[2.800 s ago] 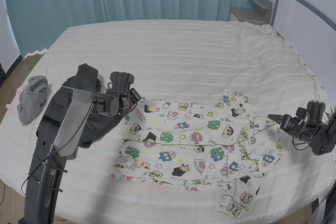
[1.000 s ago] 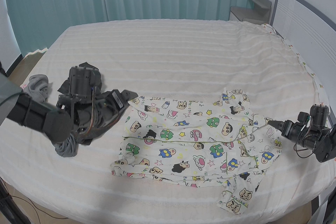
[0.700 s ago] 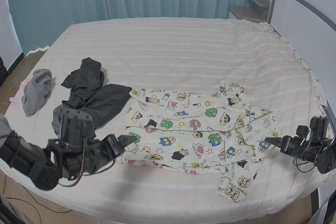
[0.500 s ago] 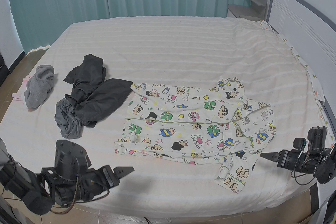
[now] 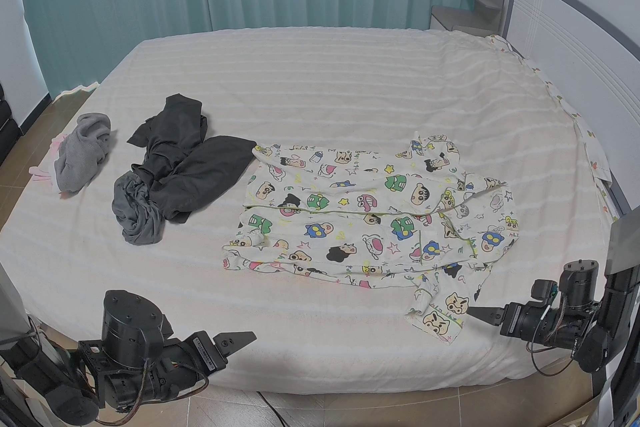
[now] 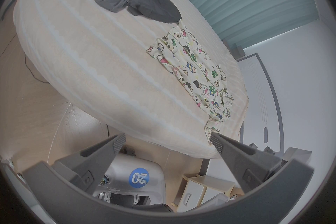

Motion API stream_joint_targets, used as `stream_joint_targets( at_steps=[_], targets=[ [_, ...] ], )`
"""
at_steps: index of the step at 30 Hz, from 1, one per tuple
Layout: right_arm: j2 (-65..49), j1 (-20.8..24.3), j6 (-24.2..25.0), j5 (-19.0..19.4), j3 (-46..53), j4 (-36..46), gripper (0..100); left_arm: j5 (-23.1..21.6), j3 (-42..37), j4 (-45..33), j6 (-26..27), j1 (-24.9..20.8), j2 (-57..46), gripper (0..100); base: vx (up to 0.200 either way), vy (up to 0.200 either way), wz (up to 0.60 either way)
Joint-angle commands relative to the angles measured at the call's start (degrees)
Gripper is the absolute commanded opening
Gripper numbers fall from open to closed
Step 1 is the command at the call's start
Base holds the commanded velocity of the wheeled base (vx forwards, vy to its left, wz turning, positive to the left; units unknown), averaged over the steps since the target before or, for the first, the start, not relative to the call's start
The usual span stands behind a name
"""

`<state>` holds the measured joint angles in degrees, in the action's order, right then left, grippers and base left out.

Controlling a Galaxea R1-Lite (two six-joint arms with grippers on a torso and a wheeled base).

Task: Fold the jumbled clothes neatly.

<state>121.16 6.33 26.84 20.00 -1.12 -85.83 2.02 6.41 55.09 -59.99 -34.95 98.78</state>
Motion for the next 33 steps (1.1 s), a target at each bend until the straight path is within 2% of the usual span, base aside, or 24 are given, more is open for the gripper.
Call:
stream_joint_targets(
  at_steps=[1, 9, 24, 27, 28, 33],
  targets=[
    [10.85, 3.08, 1.72, -2.87, -2.22, -3.9, 100, 0.09, -0.52, 0.9, -0.3, 0.06, 1.77, 100, 0.0, 0.0, 0.0],
    [14.19, 5.98, 1.9, -3.48, -6.7, -3.9, 100, 0.09, -0.52, 0.9, -0.3, 0.06, 1.68, 100, 0.0, 0.0, 0.0],
    [18.06, 7.56, 1.9, -3.57, -14.0, -3.55, 100, 0.09, -0.44, 0.9, -0.3, 0.15, 1.94, 100, 0.0, 0.0, 0.0],
    [17.79, 9.14, 1.9, -3.57, -14.44, -3.55, 100, 0.09, -0.44, 0.9, -0.3, 0.23, 2.12, 100, 0.0, 0.0, 0.0],
    [17.97, 9.49, 1.9, -3.57, -14.52, -3.55, 0, 0.17, -0.44, 0.9, -0.3, 0.32, 2.03, 100, 0.0, 0.0, 0.0],
    [18.14, 9.41, 1.98, -3.74, -14.52, -3.64, 0, 0.09, -0.44, 0.9, -0.3, 0.5, 2.12, 100, 0.0, 0.0, 0.0]
  ],
)
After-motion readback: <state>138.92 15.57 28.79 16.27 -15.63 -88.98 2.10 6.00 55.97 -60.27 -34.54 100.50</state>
